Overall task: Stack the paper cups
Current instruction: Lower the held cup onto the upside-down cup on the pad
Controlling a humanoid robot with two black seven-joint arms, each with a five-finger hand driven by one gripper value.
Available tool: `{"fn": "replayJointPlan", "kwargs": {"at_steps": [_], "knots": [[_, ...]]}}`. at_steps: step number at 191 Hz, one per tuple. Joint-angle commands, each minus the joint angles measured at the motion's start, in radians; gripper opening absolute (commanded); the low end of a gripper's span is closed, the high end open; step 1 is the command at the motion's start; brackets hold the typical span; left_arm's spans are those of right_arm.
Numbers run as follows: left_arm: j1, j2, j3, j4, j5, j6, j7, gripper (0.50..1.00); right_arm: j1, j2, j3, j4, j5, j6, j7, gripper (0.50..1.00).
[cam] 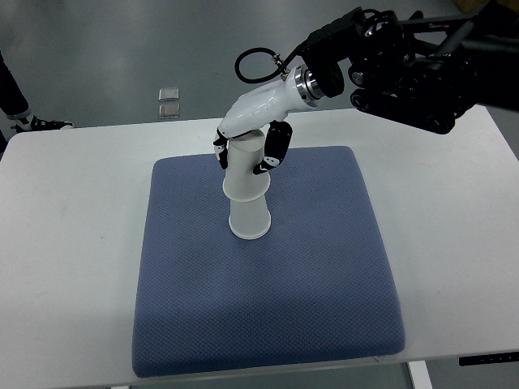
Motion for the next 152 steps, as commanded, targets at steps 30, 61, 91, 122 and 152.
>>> {"fn": "replayJointPlan", "kwargs": {"at_steps": [30,61,91,122,152], "knots": [[-0.001,0.0,0.0,0.0,0.0,0.0,0.0,1.0,-0.022,-0.001,0.0,-0.007,-0.002,-0.008,0.0,0.596],[-0.001,0.0,0.0,0.0,0.0,0.0,0.0,1.0,-0.042,-0.001,0.0,-0.011,-0.002,-0.029,0.0,0.715],[-0.001,0.0,0.0,0.0,0.0,0.0,0.0,1.0,-0.05,0.001,0.0,-0.013,0.003,-0.029,0.0,0.752],[0.001,0.0,0.0,0.0,0.0,0.0,0.0,1.0,-0.056,0.002,0.0,-0.011,0.008,-0.028,0.0,0.832],[-0.001,0.0,0.0,0.0,0.0,0.0,0.0,1.0,-0.055,0.001,0.001,-0.013,0.008,-0.028,-0.002,0.893]]}}
